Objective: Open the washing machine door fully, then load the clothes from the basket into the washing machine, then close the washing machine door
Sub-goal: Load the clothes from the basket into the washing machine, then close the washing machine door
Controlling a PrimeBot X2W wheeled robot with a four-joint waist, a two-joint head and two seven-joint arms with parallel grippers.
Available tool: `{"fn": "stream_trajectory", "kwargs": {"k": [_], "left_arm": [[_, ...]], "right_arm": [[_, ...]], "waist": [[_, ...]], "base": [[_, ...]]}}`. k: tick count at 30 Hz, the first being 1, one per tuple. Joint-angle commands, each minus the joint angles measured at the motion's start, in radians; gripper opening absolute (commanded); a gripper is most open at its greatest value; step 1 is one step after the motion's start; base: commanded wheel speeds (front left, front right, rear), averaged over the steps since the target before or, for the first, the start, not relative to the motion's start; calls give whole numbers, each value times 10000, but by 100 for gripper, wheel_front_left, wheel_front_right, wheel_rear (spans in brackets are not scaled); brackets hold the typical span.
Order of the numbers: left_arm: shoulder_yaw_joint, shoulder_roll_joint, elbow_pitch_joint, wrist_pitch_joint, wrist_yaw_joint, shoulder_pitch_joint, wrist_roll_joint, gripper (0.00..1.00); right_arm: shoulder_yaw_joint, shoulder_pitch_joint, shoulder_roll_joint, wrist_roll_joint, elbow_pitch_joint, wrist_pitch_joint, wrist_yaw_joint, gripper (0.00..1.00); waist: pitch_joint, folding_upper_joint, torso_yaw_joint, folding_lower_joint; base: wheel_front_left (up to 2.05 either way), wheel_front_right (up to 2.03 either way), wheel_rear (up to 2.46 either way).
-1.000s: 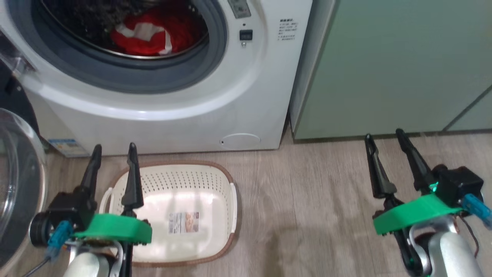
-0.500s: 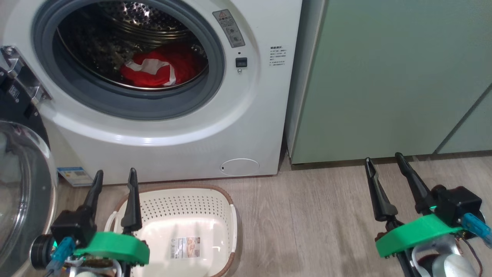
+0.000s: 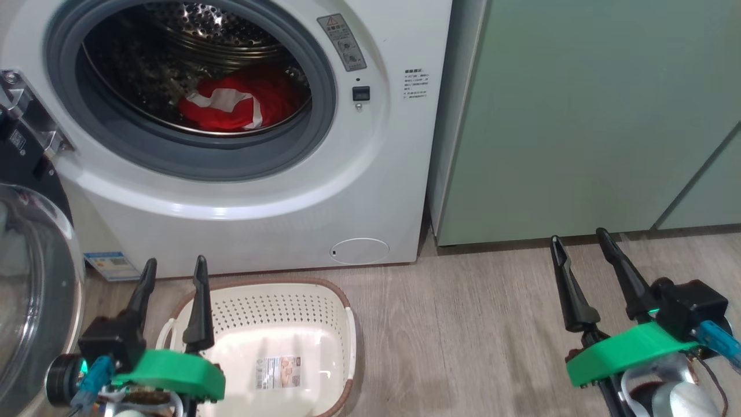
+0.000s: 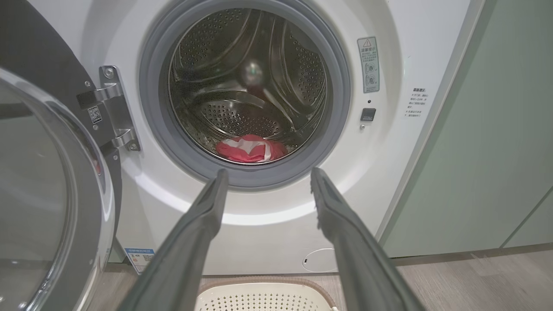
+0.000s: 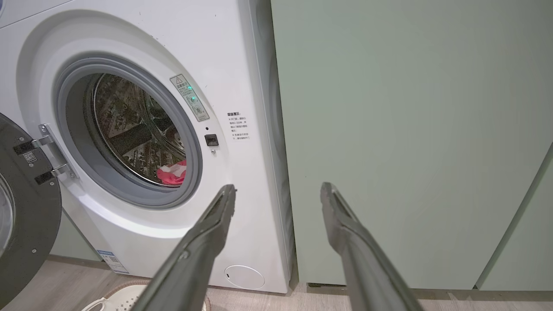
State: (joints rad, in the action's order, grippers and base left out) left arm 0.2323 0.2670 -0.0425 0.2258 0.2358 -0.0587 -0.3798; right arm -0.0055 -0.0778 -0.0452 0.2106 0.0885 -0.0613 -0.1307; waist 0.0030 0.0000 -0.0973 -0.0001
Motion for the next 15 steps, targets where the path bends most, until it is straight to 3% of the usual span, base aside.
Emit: {"fn": "stream_trajectory", "kwargs": {"k": [1,15], "left_arm": [[-327,241,-301,-17,72,367,-18,100],[-245,291,-280,-71,137,357,-42,100]], "right_arm": [[200,233,-50,-52,372,34,0,100],[153,252,-50,-12,353,4,0,100]], "waist": [[3,0,1,1],[21,0,21,1]], "base": [[0,0,0],[0,0,0]]}}
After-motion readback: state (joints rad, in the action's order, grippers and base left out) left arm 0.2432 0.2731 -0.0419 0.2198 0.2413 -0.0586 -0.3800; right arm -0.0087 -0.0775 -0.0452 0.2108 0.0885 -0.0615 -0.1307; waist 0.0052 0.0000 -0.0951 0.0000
